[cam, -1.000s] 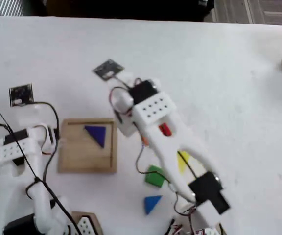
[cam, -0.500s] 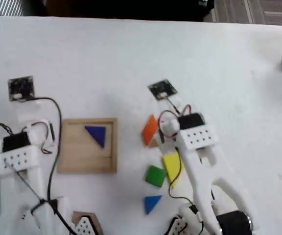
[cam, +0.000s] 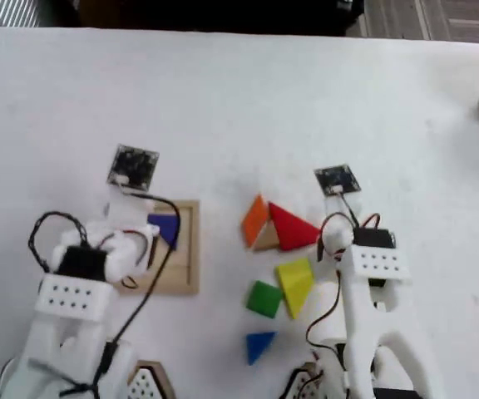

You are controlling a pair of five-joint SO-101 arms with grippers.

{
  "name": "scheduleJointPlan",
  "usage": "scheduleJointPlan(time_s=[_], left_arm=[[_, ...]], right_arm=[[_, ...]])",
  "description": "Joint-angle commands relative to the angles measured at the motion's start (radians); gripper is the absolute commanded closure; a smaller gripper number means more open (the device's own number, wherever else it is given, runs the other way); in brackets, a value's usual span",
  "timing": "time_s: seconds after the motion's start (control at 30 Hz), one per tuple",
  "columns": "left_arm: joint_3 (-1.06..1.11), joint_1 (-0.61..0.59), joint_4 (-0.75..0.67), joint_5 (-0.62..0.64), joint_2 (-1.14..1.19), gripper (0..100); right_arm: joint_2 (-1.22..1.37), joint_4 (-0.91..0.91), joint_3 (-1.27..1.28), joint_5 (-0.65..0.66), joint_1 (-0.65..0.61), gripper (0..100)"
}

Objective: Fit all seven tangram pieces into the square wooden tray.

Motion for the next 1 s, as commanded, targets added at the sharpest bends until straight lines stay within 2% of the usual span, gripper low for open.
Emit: scheduleJointPlan(time_s=[0.0,0.5,0.83,0.97], left_arm=[[-0.041,0.013,-0.091,0.005,0.13,98],[-0.258,0.018,-0.207,0.011,0.641,98],[-0.456,0.021,-0.16,0.012,0.862,98],[-0.488,0.071,-0.16,0.012,0.894,98]], right_arm=[[-0.028,-0.019,-0.006,0.018,0.015,98.1],[-0.028,-0.021,-0.006,0.015,0.015,98.1],[-0.028,-0.022,-0.005,0.015,0.015,98.1],[-0.027,-0.022,-0.005,0.015,0.015,98.1]])
